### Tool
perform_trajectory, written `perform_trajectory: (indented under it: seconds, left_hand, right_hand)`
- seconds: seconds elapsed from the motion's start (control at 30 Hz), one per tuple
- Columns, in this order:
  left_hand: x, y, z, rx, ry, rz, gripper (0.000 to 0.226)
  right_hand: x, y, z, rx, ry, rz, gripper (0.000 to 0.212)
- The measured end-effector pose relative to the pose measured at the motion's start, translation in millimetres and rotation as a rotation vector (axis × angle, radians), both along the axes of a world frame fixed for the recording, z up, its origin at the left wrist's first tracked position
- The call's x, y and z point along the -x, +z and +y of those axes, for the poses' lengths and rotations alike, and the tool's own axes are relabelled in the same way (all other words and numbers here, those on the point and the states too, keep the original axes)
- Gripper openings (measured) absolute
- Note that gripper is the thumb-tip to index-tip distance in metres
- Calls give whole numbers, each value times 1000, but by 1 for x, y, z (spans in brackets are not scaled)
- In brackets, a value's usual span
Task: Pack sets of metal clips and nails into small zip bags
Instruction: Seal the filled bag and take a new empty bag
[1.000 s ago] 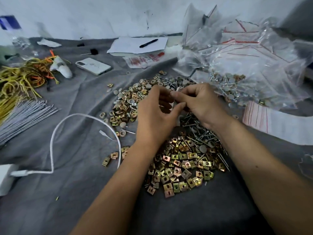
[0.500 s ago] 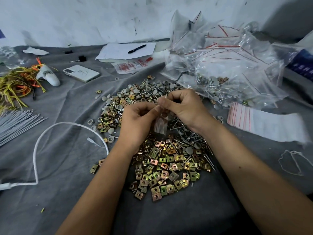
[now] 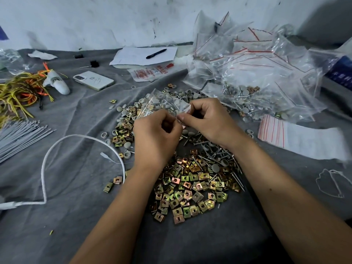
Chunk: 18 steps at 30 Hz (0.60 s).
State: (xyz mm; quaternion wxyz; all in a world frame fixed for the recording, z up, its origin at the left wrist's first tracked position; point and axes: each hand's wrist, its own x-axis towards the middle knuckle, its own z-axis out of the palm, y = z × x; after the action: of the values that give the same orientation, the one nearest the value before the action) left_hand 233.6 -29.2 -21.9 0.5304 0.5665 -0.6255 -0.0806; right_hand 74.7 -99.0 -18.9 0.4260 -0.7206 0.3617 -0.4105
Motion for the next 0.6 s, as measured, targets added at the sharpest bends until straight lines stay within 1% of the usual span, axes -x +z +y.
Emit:
perform_trajectory:
  seconds: [0.2, 0.27, 0.3, 0.33, 0.37, 0.4, 0.43, 0.47, 0.53, 0.6]
  left_hand:
    - [1, 5, 4, 136, 64, -119, 16]
    - [1, 7, 7, 175, 81, -148, 16]
    - [-1, 9, 7, 185, 107, -123, 15]
    - [-5, 11, 6, 184, 153, -49, 15]
    - [-12, 14, 4, 175, 204, 65, 16]
    - [-19, 15, 2, 164, 245, 178, 17]
    - [-24, 16, 2, 150, 265, 246, 20]
    - [-25, 15, 2, 127, 261, 251, 21]
    - [-16, 13, 5, 66, 175, 150, 17]
    - [-2, 10, 7, 39, 53, 25, 6]
  right_hand:
    - [7, 12, 6, -17, 66, -23, 26]
    - [10, 13, 7, 21, 83, 32, 25]
    - [13, 14, 7, 55, 74, 79, 21]
    - [16, 15, 6, 87, 51, 123, 19]
    - [19, 15, 5, 104, 18, 142, 20]
    - [22, 15, 4, 95, -6, 122, 22]
    - [23, 15, 4, 74, -12, 70, 24]
    - [22, 15, 5, 56, -4, 17, 28]
    - [9, 14, 10, 33, 23, -19, 39]
    - [-4, 10, 14, 40, 1, 22, 48]
